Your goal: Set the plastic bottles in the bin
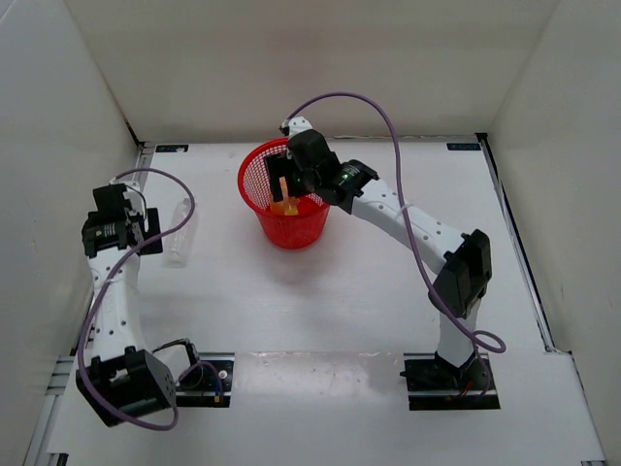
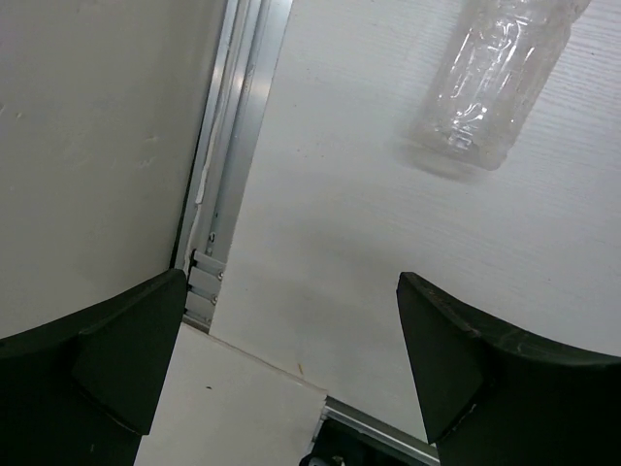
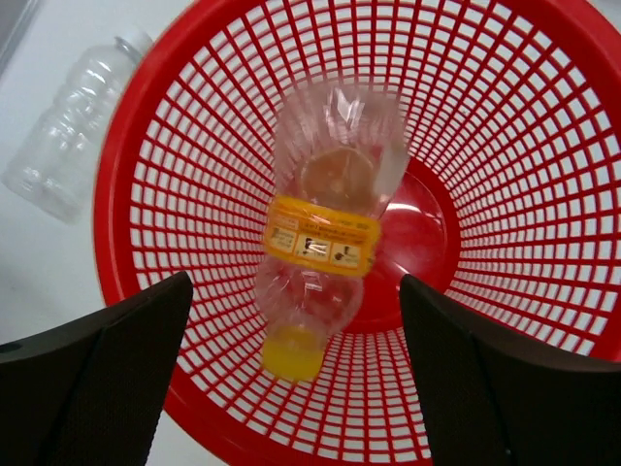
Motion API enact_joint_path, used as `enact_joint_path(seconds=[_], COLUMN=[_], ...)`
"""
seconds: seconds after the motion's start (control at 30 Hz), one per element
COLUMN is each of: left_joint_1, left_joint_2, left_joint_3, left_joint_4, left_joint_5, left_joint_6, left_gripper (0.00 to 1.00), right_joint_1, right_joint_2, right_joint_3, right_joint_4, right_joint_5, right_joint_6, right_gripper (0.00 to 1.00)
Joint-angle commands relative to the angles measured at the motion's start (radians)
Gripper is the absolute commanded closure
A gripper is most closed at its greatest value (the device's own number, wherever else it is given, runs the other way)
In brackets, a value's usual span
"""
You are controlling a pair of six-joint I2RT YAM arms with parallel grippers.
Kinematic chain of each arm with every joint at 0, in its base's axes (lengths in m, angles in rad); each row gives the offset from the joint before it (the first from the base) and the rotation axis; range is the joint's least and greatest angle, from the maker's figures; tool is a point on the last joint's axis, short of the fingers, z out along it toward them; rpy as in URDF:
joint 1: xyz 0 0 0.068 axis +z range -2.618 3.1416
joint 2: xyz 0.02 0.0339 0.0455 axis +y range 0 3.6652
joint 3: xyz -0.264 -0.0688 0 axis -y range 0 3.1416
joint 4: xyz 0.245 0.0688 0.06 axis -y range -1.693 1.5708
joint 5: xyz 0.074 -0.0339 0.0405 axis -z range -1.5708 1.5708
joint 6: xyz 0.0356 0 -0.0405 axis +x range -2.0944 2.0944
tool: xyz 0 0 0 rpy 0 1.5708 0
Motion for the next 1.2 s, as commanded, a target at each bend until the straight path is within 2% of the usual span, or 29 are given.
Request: enact_joint_path(seconds=[0.0,0.07,0.1,0.23,0.33,0.47,0.57,0.67,0.83,0.87,0.93,0.97,1.0,1.1,1.17], left_joint_1=[-0.051,-0.097,-0.152,-0.247,-0.247,-0.247,-0.247,-0.247,-0.237,-0.225,-0.224,-0.215,-0.215,-0.215,-0.215], left_joint_2=[0.071,0.143,0.168,0.339,0.456,0.700,0.824,0.928,1.016,1.016,1.016,0.997,0.962,0.856,0.800], left_joint_3=[0.093,0.125,0.142,0.243,0.329,0.448,0.525,0.581,0.581,0.581,0.581,0.581,0.581,0.581,0.602], left_joint_4=[-0.003,-0.003,-0.003,0.006,-0.005,-0.031,-0.031,-0.058,-0.057,-0.057,-0.057,-0.057,-0.057,-0.048,-0.048], left_joint_5=[0.066,0.066,0.056,0.046,0.032,-0.040,-0.049,-0.037,-0.016,-0.005,0.039,0.052,0.061,0.111,0.136], left_joint_6=[0.048,0.057,0.069,0.103,0.089,0.052,0.042,0.031,0.011,0.002,0.002,0.002,0.002,-0.007,-0.008], left_gripper=[0.00,0.00,0.00,0.00,0.00,0.00,0.00,0.00,0.00,0.03,0.18,0.29,0.50,0.75,0.75], right_joint_1=[0.001,0.001,0.001,0.001,0.001,0.001,0.001,0.001,0.010,0.010,0.010,0.010,0.010,0.010,0.010], right_joint_2=[-0.034,-0.045,-0.054,-0.092,-0.163,-0.282,-0.376,-0.468,-0.548,-0.566,-0.588,-0.588,-0.598,-0.609,-0.632], right_joint_3=[0.013,0.031,0.053,0.083,0.074,-0.053,-0.122,-0.183,-0.229,-0.242,-0.242,-0.242,-0.242,-0.252,-0.265], right_joint_4=[0.008,0.008,0.008,0.008,0.008,0.019,0.031,0.040,0.040,0.040,0.040,0.040,0.040,0.040,0.040], right_joint_5=[0.067,0.080,0.080,0.092,0.101,0.146,0.175,0.219,0.281,0.291,0.301,0.301,0.301,0.327,0.351], right_joint_6=[-0.023,-0.034,-0.051,-0.063,-0.063,-0.054,-0.054,-0.054,-0.045,-0.045,-0.045,-0.045,-0.045,-0.045,-0.045], right_gripper=[0.05,0.00,0.00,0.00,0.00,0.00,0.00,0.00,0.00,0.00,0.00,0.00,0.00,0.00,0.00])
